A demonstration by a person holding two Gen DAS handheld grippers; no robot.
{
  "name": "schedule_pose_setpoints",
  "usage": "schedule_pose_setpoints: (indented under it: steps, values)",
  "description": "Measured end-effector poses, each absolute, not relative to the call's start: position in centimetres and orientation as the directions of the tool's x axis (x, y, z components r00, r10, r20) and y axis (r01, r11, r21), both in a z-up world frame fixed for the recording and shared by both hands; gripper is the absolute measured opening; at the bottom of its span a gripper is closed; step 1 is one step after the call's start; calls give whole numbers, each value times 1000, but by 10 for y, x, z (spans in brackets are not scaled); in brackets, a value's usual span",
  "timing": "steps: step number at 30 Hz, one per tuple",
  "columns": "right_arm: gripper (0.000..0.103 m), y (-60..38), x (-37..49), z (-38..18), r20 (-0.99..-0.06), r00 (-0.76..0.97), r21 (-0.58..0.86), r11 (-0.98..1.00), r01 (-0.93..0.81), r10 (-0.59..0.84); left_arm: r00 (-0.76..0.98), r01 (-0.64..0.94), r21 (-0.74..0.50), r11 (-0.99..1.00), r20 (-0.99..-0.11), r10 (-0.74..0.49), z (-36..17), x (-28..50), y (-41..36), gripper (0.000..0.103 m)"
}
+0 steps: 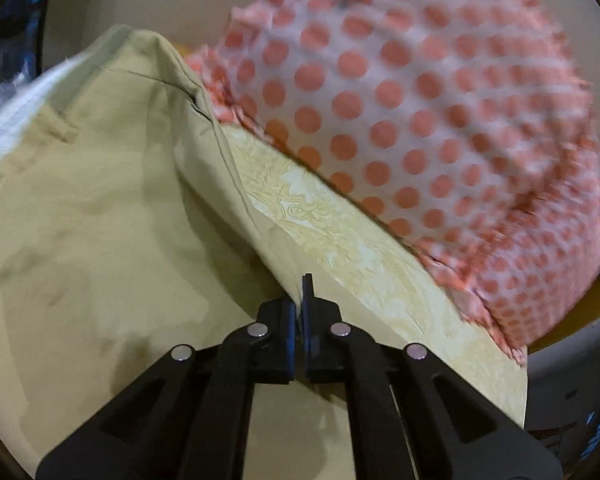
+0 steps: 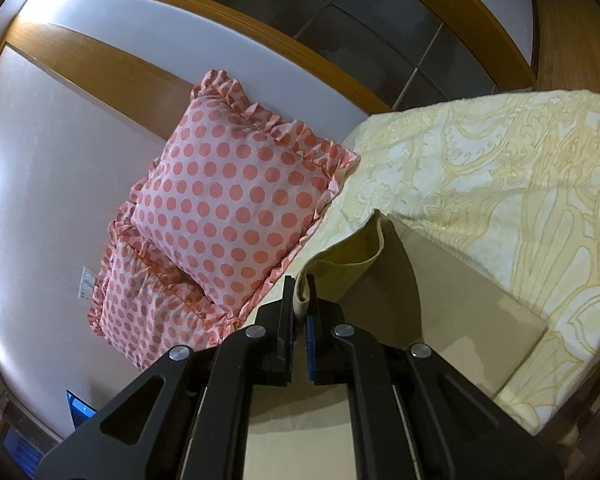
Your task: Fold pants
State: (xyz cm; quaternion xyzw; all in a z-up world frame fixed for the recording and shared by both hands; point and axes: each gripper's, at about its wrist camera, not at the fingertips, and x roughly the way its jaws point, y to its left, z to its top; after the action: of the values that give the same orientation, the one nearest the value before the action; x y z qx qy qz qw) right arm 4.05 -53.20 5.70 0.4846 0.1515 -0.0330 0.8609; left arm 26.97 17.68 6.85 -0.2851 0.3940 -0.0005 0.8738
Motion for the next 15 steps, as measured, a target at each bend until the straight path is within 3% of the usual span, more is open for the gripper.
schedule_pose_setpoints:
  steps: [4, 7, 15]
  values:
    - [5, -539, 21, 55, -309, 950, 811, 535, 235, 52, 770, -170, -503, 847, -605, -205, 91, 160, 185, 3]
    - [5, -543, 17, 42, -368, 928, 796, 531, 289, 48, 757, -210, -453, 867, -636, -149, 74, 84, 183, 4]
    - [5, -548, 6, 20, -435, 900, 771, 522, 364, 15, 727, -243, -436, 867, -674, -136, 36, 24, 176, 3]
